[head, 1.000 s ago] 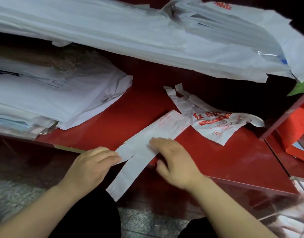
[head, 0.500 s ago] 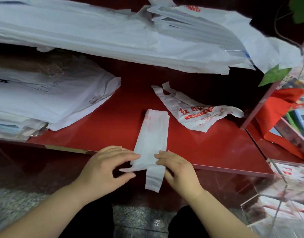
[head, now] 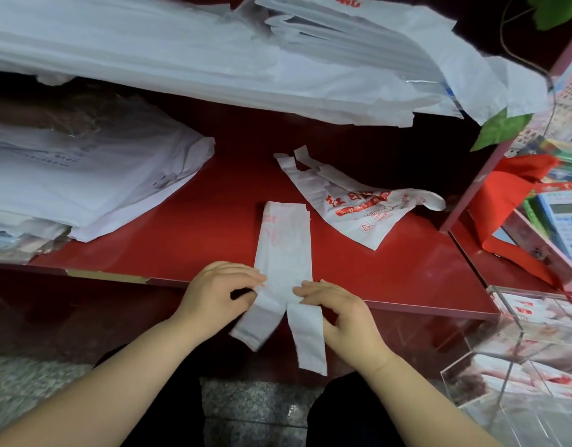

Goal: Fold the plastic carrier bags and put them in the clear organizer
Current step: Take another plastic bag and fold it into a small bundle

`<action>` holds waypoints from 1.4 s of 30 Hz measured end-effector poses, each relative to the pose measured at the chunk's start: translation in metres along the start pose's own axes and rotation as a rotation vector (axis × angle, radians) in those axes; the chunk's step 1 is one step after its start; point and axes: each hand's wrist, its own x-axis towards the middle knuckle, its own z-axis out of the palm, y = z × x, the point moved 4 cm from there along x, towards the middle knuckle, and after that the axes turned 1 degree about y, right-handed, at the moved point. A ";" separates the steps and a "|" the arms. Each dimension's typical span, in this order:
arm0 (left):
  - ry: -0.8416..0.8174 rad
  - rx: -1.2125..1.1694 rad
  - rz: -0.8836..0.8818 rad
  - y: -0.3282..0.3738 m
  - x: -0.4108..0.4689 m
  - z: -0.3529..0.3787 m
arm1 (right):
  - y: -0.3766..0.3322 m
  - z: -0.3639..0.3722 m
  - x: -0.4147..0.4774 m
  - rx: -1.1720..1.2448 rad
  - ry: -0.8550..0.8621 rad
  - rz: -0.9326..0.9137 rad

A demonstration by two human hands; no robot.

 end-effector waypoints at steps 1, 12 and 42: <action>0.017 -0.044 -0.110 -0.002 0.003 -0.001 | -0.001 -0.002 0.003 0.067 0.005 0.104; -0.026 -0.169 -0.438 0.000 0.029 0.006 | 0.004 -0.006 0.096 -0.110 -0.434 0.983; -0.135 0.443 0.310 0.009 0.019 0.034 | 0.016 -0.013 0.093 0.098 -0.387 1.072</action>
